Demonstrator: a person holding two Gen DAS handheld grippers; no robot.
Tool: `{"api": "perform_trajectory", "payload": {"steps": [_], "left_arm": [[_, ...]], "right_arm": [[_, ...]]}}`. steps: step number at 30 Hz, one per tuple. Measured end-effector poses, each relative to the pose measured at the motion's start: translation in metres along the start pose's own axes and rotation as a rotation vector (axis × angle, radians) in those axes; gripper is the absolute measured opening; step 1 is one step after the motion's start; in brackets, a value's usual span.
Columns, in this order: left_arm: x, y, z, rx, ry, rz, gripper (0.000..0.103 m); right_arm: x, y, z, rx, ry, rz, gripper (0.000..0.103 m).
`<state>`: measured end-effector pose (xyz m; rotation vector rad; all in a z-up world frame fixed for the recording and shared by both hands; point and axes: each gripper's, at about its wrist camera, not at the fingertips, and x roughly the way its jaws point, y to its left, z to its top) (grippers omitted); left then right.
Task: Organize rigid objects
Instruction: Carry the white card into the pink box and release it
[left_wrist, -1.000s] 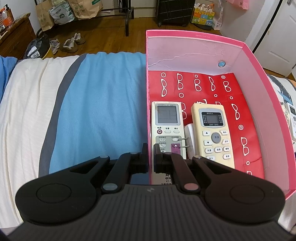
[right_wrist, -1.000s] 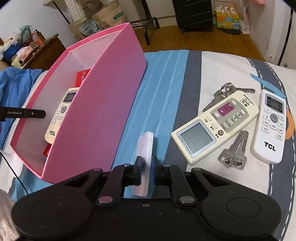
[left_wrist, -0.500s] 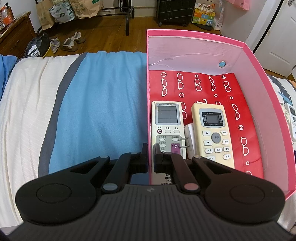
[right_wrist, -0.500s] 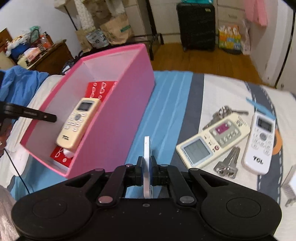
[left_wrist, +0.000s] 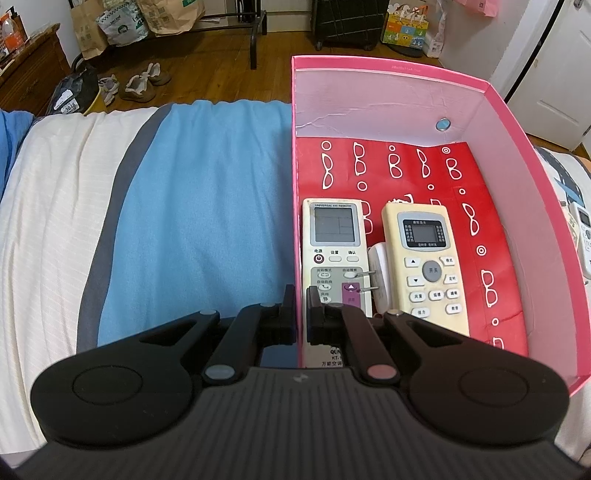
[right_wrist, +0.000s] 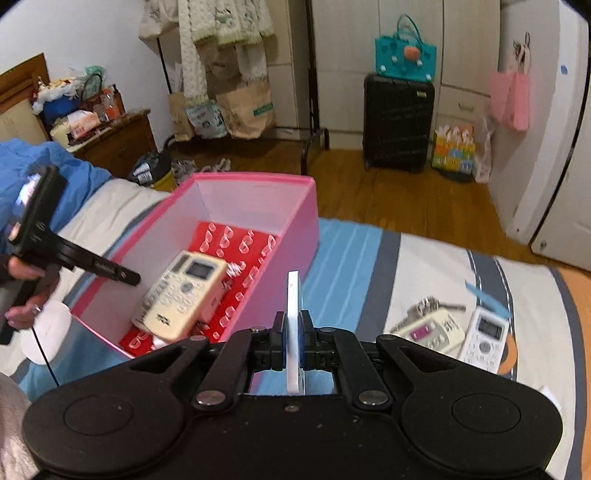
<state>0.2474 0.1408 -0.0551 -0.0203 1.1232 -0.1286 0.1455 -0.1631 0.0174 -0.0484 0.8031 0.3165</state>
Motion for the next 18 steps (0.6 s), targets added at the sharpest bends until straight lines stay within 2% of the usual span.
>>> {"api": "perform_trajectory", "payload": {"steps": [3, 7, 11, 18], "left_arm": [[0.0, 0.0, 0.0, -0.001, 0.001, -0.001, 0.004], [0.001, 0.001, 0.001, -0.003, 0.003, -0.005, 0.004], [0.001, 0.001, 0.0, 0.0, 0.0, -0.002, 0.004], [0.001, 0.003, 0.0, -0.005, 0.007, -0.016, 0.004]], "right_arm": [[-0.008, 0.01, 0.007, 0.002, -0.029, 0.008, 0.007], [-0.014, 0.034, 0.014, -0.008, -0.061, 0.07, 0.007], [0.003, 0.053, 0.02, -0.022, -0.03, 0.128, 0.007], [0.05, 0.086, 0.012, -0.067, 0.044, 0.121, 0.007]]}}
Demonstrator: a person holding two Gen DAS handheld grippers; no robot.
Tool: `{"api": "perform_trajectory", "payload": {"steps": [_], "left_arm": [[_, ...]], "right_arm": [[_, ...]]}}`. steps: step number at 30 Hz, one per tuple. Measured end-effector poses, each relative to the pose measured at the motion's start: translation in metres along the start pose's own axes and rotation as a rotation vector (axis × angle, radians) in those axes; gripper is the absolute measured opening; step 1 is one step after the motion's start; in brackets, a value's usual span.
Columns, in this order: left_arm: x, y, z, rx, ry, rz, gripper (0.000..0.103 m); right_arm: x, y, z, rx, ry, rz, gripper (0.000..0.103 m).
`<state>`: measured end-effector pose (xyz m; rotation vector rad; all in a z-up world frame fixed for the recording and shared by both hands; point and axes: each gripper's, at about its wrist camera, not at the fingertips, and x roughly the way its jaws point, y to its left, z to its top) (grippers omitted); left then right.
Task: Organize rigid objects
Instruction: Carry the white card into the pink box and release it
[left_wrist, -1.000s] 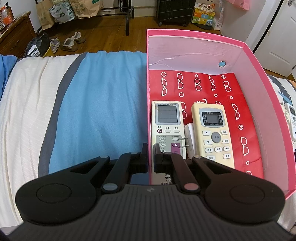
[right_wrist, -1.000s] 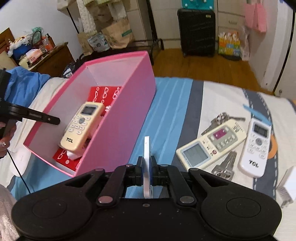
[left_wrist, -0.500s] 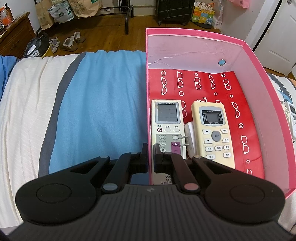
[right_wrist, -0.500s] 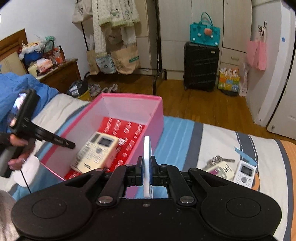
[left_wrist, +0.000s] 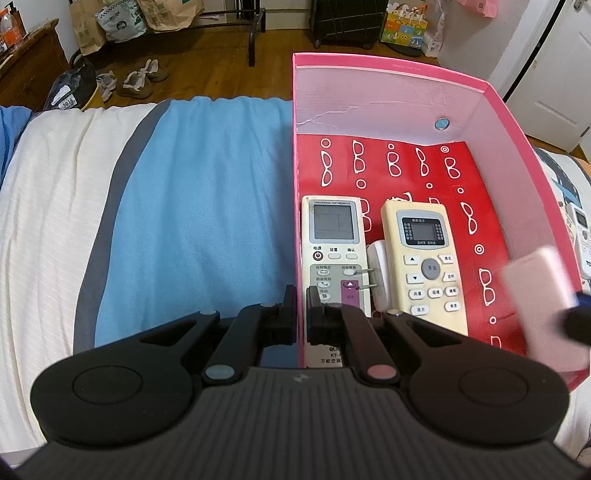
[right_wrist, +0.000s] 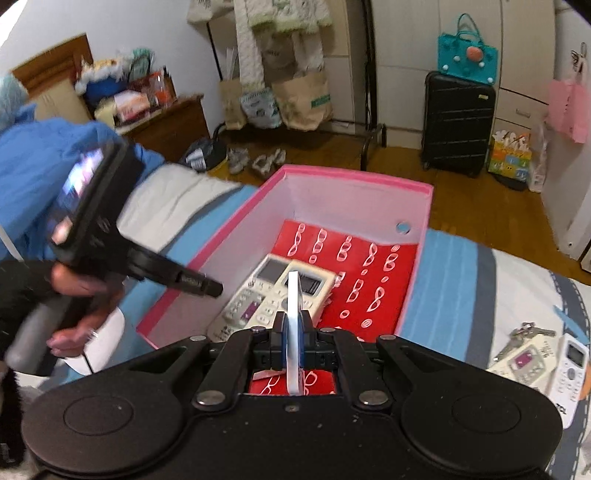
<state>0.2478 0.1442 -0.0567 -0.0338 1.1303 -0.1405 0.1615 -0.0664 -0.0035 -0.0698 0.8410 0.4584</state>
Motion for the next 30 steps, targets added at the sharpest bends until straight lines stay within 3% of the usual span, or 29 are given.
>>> {"api": "perform_trajectory", "payload": {"steps": [7, 12, 18, 22, 25, 30], "left_arm": [[0.0, 0.003, 0.0, -0.005, 0.002, -0.015, 0.004], [0.001, 0.004, 0.0, -0.007, 0.002, -0.024, 0.004], [0.002, 0.005, 0.001, -0.009, 0.004, -0.028, 0.004], [0.002, 0.005, 0.001, -0.005, 0.003, -0.023, 0.004], [0.0, 0.004, 0.001, -0.004, 0.002, -0.021, 0.004], [0.0, 0.003, 0.001, -0.003, 0.002, -0.018, 0.004]], "right_arm": [[0.034, 0.027, -0.012, -0.23, 0.037, -0.205, 0.007], [0.056, 0.03, -0.017, -0.296, 0.086, -0.298, 0.007], [0.06, 0.024, -0.015, -0.208, 0.14, -0.235, 0.01], [0.048, 0.014, -0.011, -0.098, 0.152, -0.112, 0.036], [0.036, 0.009, -0.008, -0.035, 0.161, -0.039, 0.038], [0.007, 0.005, -0.004, -0.014, 0.143, -0.012, 0.042]]}}
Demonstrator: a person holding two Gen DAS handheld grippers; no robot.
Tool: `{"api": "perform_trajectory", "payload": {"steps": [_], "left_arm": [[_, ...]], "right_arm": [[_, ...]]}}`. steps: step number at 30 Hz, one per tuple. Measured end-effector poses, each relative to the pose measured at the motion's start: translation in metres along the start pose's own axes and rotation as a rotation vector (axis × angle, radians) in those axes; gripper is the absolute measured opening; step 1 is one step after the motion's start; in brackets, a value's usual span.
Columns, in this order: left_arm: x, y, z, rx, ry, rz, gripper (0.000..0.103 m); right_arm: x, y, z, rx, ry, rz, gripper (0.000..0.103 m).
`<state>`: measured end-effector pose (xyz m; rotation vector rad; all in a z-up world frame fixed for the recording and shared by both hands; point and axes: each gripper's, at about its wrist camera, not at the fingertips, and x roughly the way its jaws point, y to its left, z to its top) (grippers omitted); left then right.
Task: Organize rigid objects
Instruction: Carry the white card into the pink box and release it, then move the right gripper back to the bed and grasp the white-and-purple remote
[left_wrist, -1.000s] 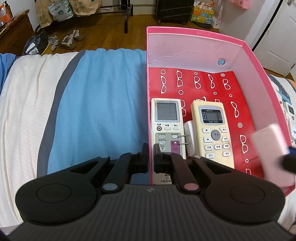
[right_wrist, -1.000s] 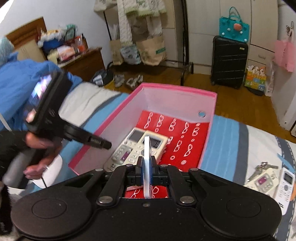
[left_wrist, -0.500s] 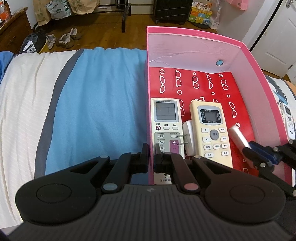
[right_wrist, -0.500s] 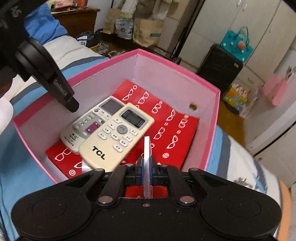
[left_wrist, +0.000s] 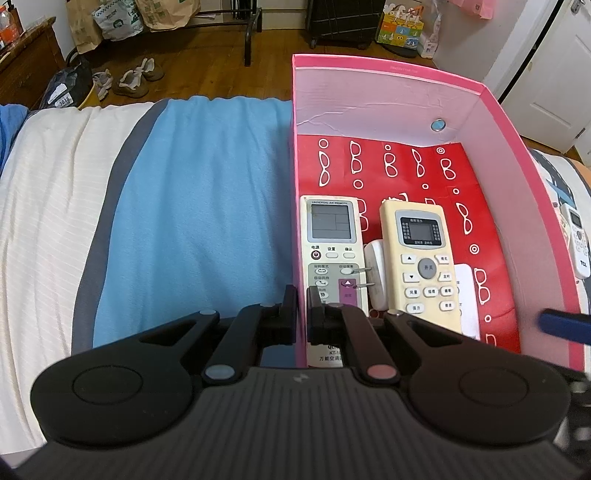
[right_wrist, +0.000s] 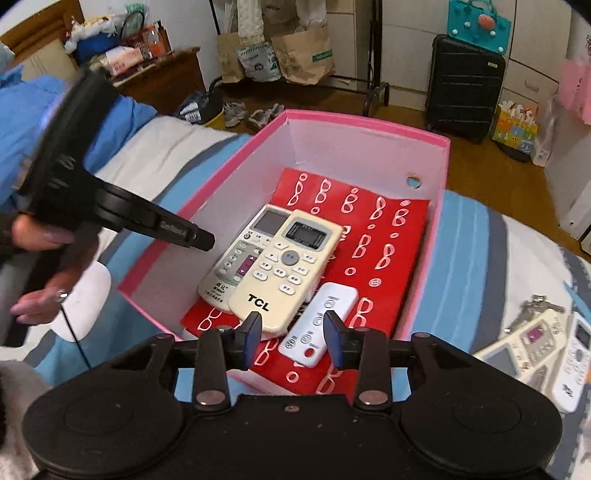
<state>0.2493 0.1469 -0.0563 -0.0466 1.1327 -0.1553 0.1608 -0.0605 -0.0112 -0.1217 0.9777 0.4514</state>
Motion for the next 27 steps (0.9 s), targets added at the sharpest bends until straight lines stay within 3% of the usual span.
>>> {"api": "perform_trajectory", "payload": {"steps": [7, 12, 16, 19, 25, 27], "left_arm": [[-0.002, -0.002, -0.001, 0.006, -0.002, 0.012, 0.004], [-0.003, -0.006, -0.002, 0.019, -0.005, 0.027, 0.004], [-0.001, -0.004, 0.0, 0.002, 0.006, 0.02, 0.004], [0.0, -0.004, -0.001, 0.004, 0.009, 0.023, 0.004], [0.002, -0.004, -0.001, 0.003, 0.014, 0.023, 0.004], [0.002, -0.004, 0.001, -0.003, 0.017, 0.018, 0.004]], "right_arm": [[-0.043, -0.033, -0.007, 0.019, -0.002, -0.033, 0.044], [-0.059, -0.077, -0.019, 0.068, -0.015, -0.051, 0.047], [-0.072, -0.124, -0.028, 0.177, -0.071, -0.008, 0.05], [-0.065, -0.158, -0.033, 0.285, -0.084, 0.015, 0.054], [-0.011, -0.209, -0.059, 0.581, -0.008, 0.025, 0.055], [0.006, -0.211, -0.062, 0.578, 0.005, -0.014, 0.055]]}}
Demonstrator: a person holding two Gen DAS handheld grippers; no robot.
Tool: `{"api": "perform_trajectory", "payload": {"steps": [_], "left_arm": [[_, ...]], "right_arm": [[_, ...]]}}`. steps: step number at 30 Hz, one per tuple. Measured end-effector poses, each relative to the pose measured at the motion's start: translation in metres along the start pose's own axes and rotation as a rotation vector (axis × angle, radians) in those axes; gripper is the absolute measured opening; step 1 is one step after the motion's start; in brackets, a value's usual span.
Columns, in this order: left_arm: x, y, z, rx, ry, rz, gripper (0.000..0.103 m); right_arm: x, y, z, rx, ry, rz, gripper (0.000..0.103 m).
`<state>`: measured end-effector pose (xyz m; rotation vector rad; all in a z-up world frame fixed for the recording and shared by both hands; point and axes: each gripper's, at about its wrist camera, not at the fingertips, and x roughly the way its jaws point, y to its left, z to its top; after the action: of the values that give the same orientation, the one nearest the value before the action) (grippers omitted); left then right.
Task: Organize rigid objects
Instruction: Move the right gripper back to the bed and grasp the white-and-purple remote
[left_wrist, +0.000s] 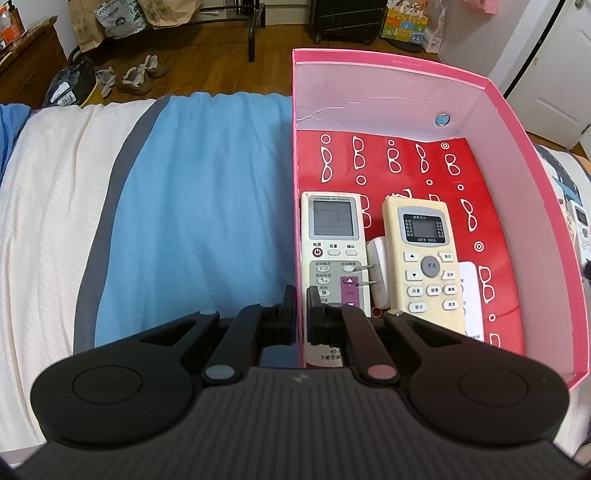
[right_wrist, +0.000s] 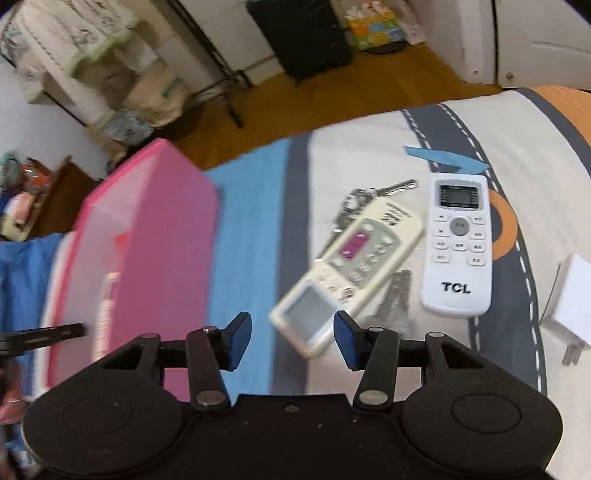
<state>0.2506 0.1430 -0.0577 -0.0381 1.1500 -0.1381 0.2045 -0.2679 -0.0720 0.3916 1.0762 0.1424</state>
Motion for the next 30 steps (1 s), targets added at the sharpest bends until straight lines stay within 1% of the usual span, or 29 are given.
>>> {"api": "perform_trajectory", "payload": {"steps": [3, 4, 5, 7, 9, 11, 13, 16, 19, 22, 23, 24, 26, 30], "left_arm": [[0.0, 0.001, 0.001, -0.002, -0.003, -0.005, 0.004], [0.0, 0.002, 0.001, 0.0, -0.004, -0.007, 0.004], [0.0, 0.002, 0.001, -0.001, -0.004, -0.01, 0.004], [0.0, 0.004, 0.001, -0.006, -0.004, -0.015, 0.004], [0.0, 0.004, 0.001, 0.0, -0.006, -0.013, 0.004], [0.0, 0.003, 0.001, 0.006, -0.009, -0.011, 0.004], [0.0, 0.003, 0.001, 0.007, -0.009, -0.01, 0.004], [0.0, 0.002, 0.0, 0.007, -0.009, -0.007, 0.004], [0.0, 0.0, -0.001, 0.014, -0.011, 0.0, 0.004], [-0.001, -0.002, -0.002, 0.024, -0.016, 0.008, 0.004], [-0.001, -0.002, -0.002, 0.027, -0.017, 0.01, 0.004], [-0.002, -0.003, -0.002, 0.031, -0.019, 0.012, 0.004], [-0.002, -0.003, -0.002, 0.035, -0.02, 0.014, 0.004], [-0.003, -0.002, -0.002, 0.034, -0.021, 0.008, 0.004]], "right_arm": [[0.017, 0.003, 0.004, -0.042, -0.022, -0.07, 0.056], [0.022, 0.004, 0.006, -0.049, -0.034, -0.099, 0.06], [0.026, 0.003, 0.008, -0.047, -0.042, -0.114, 0.068], [0.037, 0.004, 0.012, -0.036, -0.057, -0.153, 0.075], [0.046, 0.004, 0.015, -0.029, -0.051, -0.196, 0.078], [0.051, 0.002, 0.016, -0.045, -0.056, -0.213, 0.084], [0.055, 0.006, 0.014, -0.094, -0.06, -0.23, 0.087], [0.059, 0.011, 0.01, -0.164, -0.068, -0.253, 0.089], [0.058, 0.011, 0.008, -0.185, -0.073, -0.252, 0.088], [0.052, 0.014, 0.006, -0.204, -0.046, -0.248, 0.078], [0.05, 0.015, 0.006, -0.206, -0.029, -0.249, 0.075], [0.048, 0.017, 0.004, -0.212, -0.01, -0.243, 0.073], [0.044, 0.022, -0.001, -0.23, 0.036, -0.216, 0.068], [0.036, 0.039, -0.021, -0.298, 0.152, -0.157, 0.067]]}}
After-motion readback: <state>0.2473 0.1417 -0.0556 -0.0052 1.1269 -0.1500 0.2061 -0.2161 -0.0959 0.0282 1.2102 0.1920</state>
